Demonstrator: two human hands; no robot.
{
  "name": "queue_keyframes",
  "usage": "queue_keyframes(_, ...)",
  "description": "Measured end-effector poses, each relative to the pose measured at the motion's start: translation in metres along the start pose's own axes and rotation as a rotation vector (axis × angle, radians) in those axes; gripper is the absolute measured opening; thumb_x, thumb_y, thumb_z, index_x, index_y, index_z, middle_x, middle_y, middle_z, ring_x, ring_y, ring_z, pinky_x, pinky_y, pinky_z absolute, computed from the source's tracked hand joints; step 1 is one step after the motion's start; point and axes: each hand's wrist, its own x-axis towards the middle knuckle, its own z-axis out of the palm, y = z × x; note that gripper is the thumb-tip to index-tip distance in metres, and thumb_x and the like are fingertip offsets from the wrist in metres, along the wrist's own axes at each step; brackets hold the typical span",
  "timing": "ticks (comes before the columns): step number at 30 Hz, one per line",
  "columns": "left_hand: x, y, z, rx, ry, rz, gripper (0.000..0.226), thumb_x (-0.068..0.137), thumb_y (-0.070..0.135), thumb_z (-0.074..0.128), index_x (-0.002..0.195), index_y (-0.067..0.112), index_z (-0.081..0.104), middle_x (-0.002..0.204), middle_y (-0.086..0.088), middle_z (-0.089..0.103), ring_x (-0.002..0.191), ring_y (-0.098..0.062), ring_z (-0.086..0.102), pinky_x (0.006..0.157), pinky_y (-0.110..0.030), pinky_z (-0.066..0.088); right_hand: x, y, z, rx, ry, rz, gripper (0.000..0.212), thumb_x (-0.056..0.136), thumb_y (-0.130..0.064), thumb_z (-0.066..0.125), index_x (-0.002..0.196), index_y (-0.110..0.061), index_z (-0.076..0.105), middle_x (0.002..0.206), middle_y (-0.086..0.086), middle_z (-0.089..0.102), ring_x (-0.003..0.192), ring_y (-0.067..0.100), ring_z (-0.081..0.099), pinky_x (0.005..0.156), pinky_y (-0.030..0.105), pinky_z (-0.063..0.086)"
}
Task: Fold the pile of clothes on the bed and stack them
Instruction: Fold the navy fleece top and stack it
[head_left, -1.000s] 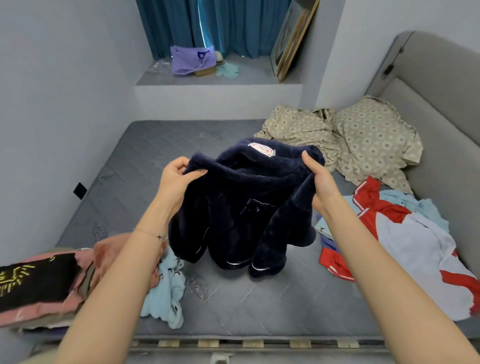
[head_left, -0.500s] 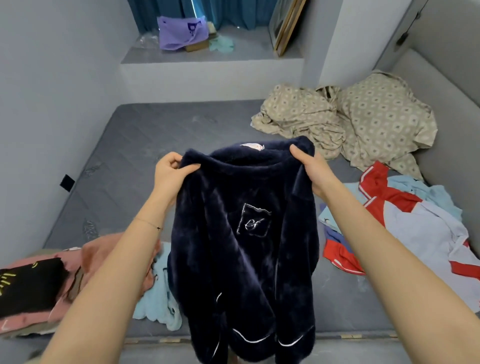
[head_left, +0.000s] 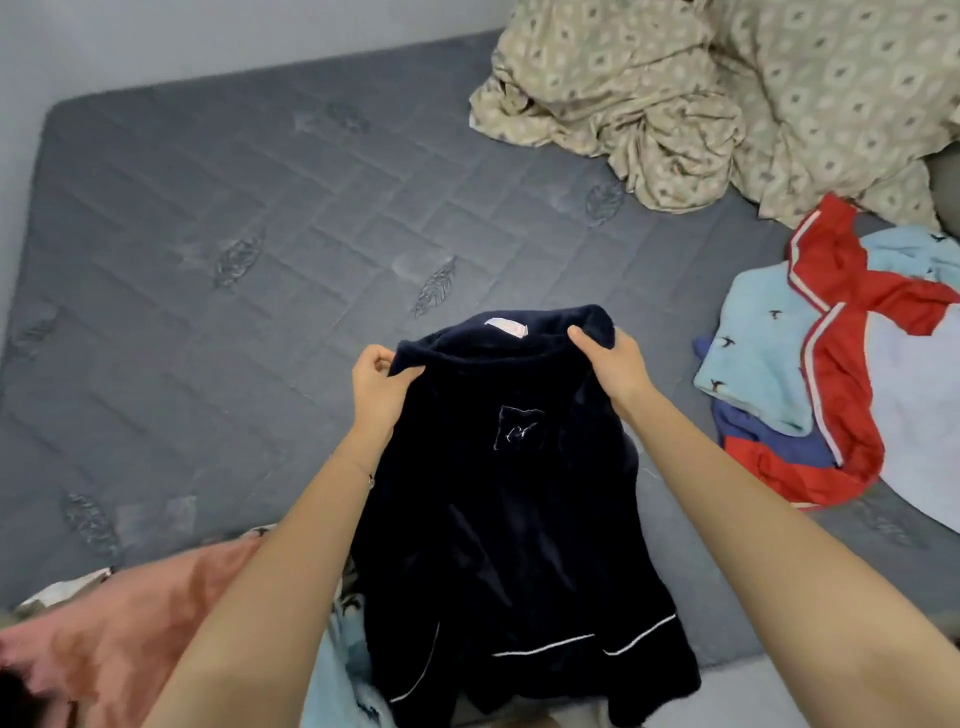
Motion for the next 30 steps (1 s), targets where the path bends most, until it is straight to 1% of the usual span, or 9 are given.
queue_keyframes(2,0.025,-0.016,0.013,0.011,-0.026,0.006,0.040,0.079,0.001,0.074,0.068,0.018,0.040,0.065,0.003,0.043,0.058,-0.007,0.039,0.054,-0.013,0.037,0.030,0.012,0.009,-0.003,0.036,-0.037,0.011,0.090,-0.027,0.067,0.098,-0.023,0.062,0.093,-0.011,0.065,0.086,0.006,0.063,0.065,0.011,0.048)
queue_keyframes(7,0.074,-0.083,0.028,0.105,-0.215,-0.065,0.018,0.090,0.023,0.068,0.073,0.020,0.064,0.074,0.014,0.064,0.066,0.011,0.059,0.068,-0.006,0.042,0.098,0.057,0.019,-0.115,0.101,-0.068,0.067,0.085,-0.031,0.074,0.142,-0.019,0.040,0.138,-0.007,0.045,0.125,0.008,0.044,0.101,0.021,0.034)
queue_keyframes(10,0.096,-0.132,0.029,0.112,-0.164,-0.188,0.038,0.102,0.024,0.048,0.069,0.011,0.062,0.078,0.000,0.067,0.070,-0.008,0.065,0.083,-0.024,0.048,0.119,0.100,0.019,-0.174,0.025,-0.008,0.066,0.086,-0.024,0.073,0.142,-0.013,0.040,0.146,0.000,0.044,0.133,0.010,0.040,0.097,0.015,0.030)
queue_keyframes(13,0.110,-0.160,0.038,0.099,-0.045,-0.235,0.030,0.102,0.018,0.048,0.074,0.011,0.056,0.077,-0.009,0.062,0.054,-0.010,0.064,0.076,-0.039,0.052,0.130,0.135,0.018,-0.227,-0.002,0.019,0.063,0.087,-0.023,0.072,0.141,-0.014,0.042,0.144,0.000,0.045,0.132,0.008,0.039,0.100,0.017,0.029)
queue_keyframes(19,0.133,-0.171,0.053,0.279,-0.016,-0.150,0.020,0.097,0.029,0.057,0.105,0.013,0.064,0.091,0.005,0.062,0.081,-0.008,0.058,0.075,-0.011,0.042,0.161,0.150,0.031,-0.265,-0.003,-0.046,0.057,0.085,-0.022,0.074,0.135,-0.016,0.048,0.118,-0.021,0.049,0.113,-0.003,0.043,0.078,-0.007,0.032)
queue_keyframes(21,0.136,-0.169,0.060,0.244,-0.064,-0.144,0.017,0.098,0.029,0.055,0.093,0.015,0.064,0.079,0.008,0.060,0.067,0.002,0.053,0.060,-0.002,0.039,0.174,0.148,0.042,-0.283,-0.002,-0.063,0.059,0.084,-0.027,0.075,0.135,-0.016,0.048,0.121,-0.019,0.048,0.116,-0.003,0.042,0.084,-0.002,0.031)
queue_keyframes(23,0.138,-0.168,0.066,0.194,-0.082,-0.148,0.027,0.098,0.027,0.055,0.073,0.017,0.055,0.064,0.007,0.050,0.052,0.003,0.043,0.051,-0.008,0.036,0.187,0.148,0.053,-0.321,-0.006,-0.080,0.065,0.082,-0.031,0.077,0.137,-0.013,0.047,0.133,-0.010,0.049,0.124,0.005,0.044,0.101,0.014,0.035)
queue_keyframes(26,0.139,-0.162,0.072,0.079,-0.070,-0.158,0.029,0.097,0.016,0.057,0.070,0.018,0.050,0.065,0.005,0.052,0.052,0.006,0.045,0.057,-0.014,0.039,0.199,0.147,0.071,-0.429,0.007,-0.094,0.074,0.079,-0.037,0.078,0.140,-0.010,0.045,0.139,0.004,0.050,0.129,0.018,0.046,0.111,0.036,0.037)
queue_keyframes(30,0.145,-0.154,0.072,0.064,0.051,-0.032,0.018,0.099,0.008,0.051,0.081,0.009,0.049,0.075,-0.007,0.048,0.069,-0.006,0.044,0.068,-0.023,0.037,0.208,0.151,0.083,-0.666,0.104,-0.175,0.058,0.086,-0.026,0.071,0.135,-0.004,0.048,0.131,0.014,0.053,0.125,0.029,0.045,0.105,0.030,0.033)
